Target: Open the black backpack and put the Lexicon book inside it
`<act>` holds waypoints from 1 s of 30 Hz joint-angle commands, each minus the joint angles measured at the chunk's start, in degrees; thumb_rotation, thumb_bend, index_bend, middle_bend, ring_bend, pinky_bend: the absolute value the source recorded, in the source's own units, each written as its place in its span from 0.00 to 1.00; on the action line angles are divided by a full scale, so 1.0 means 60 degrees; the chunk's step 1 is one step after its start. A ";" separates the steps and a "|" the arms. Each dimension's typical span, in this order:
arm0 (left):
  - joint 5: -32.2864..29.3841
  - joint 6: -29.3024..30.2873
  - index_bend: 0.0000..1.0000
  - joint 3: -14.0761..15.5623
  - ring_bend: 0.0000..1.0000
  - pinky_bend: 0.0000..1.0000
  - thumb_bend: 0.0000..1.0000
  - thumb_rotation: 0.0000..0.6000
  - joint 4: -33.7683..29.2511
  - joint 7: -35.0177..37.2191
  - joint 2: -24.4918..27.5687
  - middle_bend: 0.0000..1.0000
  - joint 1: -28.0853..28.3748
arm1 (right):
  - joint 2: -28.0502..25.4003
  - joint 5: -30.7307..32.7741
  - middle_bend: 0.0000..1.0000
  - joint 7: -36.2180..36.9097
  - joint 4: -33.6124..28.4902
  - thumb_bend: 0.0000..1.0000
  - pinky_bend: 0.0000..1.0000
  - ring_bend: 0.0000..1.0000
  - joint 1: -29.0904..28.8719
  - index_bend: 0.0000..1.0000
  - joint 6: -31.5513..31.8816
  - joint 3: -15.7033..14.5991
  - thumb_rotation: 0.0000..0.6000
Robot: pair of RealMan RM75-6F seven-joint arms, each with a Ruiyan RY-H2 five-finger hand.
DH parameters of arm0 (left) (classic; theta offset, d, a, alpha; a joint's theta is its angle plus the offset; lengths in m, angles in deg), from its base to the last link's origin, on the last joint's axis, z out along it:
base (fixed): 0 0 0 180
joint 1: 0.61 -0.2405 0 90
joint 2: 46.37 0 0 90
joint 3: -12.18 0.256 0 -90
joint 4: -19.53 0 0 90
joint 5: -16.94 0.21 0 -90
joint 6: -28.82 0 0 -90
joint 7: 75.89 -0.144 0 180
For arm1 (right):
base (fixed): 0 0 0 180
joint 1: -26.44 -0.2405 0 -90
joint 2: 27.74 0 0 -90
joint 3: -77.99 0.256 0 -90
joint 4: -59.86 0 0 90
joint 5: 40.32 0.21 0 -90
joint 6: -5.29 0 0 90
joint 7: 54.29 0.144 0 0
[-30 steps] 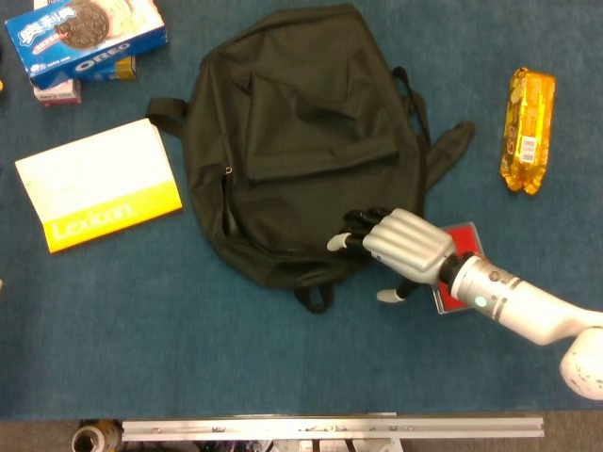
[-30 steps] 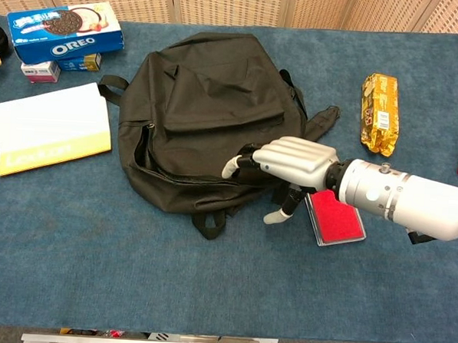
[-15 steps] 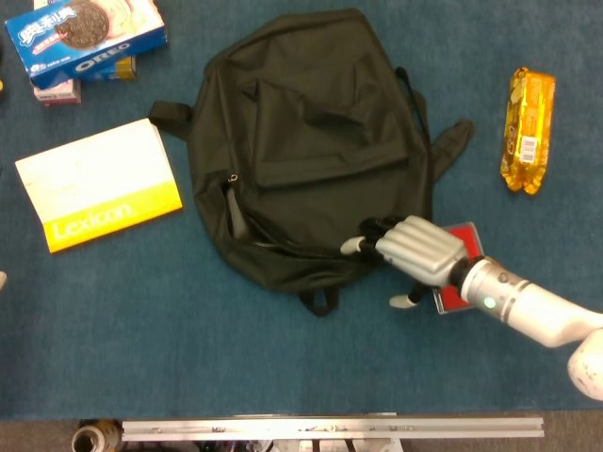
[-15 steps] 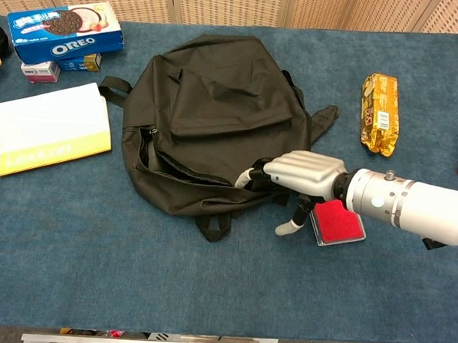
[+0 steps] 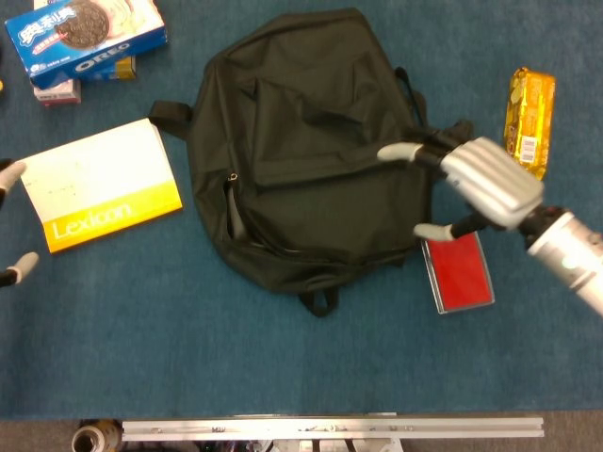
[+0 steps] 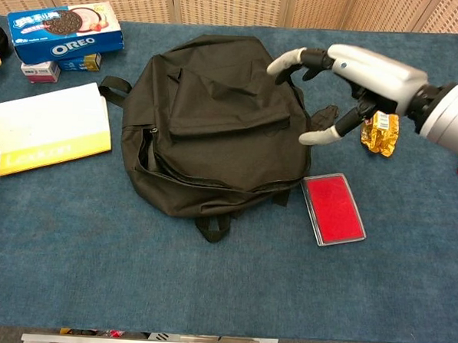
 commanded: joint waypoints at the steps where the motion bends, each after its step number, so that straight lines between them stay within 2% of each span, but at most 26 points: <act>1: -0.0104 -0.0343 0.13 -0.0016 0.11 0.16 0.14 1.00 0.0119 -0.0184 -0.0322 0.17 0.0217 | -0.0534 -0.0026 0.27 0.0330 -0.0265 0.13 0.21 0.11 0.0211 0.21 0.0419 0.0201 1.00; 6: -0.0434 -0.0938 0.14 -0.0084 0.12 0.16 0.14 1.00 0.0260 -0.0510 -0.0820 0.17 0.0544 | -0.1056 0.0086 0.27 0.0490 -0.0379 0.13 0.21 0.11 0.0307 0.21 0.0561 0.0269 1.00; 13: -0.1336 -0.2066 0.14 -0.0235 0.12 0.16 0.14 1.00 0.0609 -0.1610 -0.1552 0.17 0.1093 | -0.1399 0.0041 0.27 0.0490 -0.0434 0.13 0.21 0.11 0.0410 0.21 0.0562 0.0100 1.00; 19: -0.2198 -0.2850 0.14 -0.0335 0.12 0.16 0.14 1.00 0.1051 -0.2402 -0.2098 0.16 0.1458 | -0.1491 -0.0118 0.27 0.0485 -0.0484 0.13 0.21 0.11 0.0506 0.21 0.0654 -0.0058 1.00; 30: -0.3861 -0.4255 0.12 -0.0567 0.12 0.16 0.14 1.00 0.1466 -0.3887 -0.2596 0.15 0.2312 | -0.1481 -0.0450 0.27 0.0815 -0.0253 0.13 0.21 0.11 0.0602 0.21 0.0825 -0.0264 1.00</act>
